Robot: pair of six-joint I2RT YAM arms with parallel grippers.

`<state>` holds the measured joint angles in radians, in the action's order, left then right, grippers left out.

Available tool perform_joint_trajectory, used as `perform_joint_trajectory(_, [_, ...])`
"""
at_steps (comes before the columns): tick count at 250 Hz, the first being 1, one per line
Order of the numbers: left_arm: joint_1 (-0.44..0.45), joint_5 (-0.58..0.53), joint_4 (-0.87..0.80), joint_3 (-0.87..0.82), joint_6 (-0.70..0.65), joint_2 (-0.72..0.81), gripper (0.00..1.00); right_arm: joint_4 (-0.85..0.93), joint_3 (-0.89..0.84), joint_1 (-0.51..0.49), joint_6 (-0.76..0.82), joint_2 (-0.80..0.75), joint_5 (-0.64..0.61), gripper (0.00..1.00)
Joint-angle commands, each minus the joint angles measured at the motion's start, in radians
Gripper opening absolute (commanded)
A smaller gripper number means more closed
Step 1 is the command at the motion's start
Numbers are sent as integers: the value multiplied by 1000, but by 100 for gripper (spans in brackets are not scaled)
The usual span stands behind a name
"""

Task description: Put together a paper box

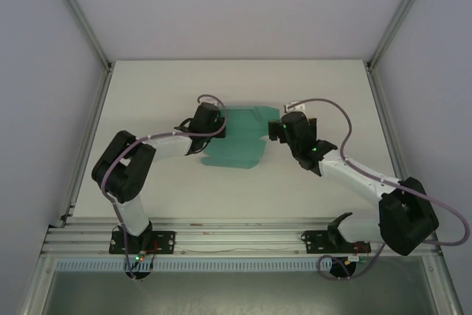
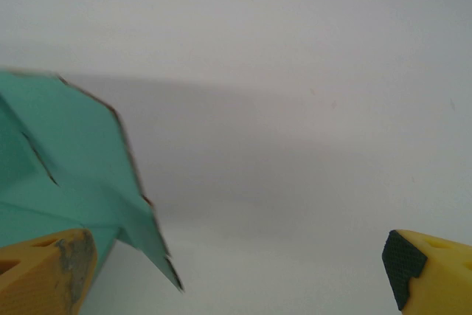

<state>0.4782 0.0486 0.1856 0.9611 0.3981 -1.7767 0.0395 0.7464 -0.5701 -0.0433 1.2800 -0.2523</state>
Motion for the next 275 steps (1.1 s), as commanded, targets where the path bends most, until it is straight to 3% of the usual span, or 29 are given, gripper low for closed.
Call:
perform_joint_trajectory(1, [6, -18, -24, 34, -3, 34, 0, 73, -40, 22, -70, 2, 33, 100])
perform_joint_trajectory(42, [6, 0, -27, 39, -2, 31, 0, -21, -48, 36, -66, 39, 102, 100])
perform_joint_trajectory(109, [5, 39, -25, 38, -3, 34, 0, -139, 20, 40, -40, 170, 91, 100])
perform_joint_trajectory(187, [7, 99, 2, 39, 27, 14, 0, -263, 96, 38, -20, 302, 227, 100])
perform_joint_trajectory(230, [6, 102, -14, 50, 34, 10, 0, -308, 113, 15, -5, 356, 150, 100])
perform_joint_trajectory(275, [5, 84, -13, 44, 29, 11, 0, -298, 59, 12, 2, 263, 119, 100])
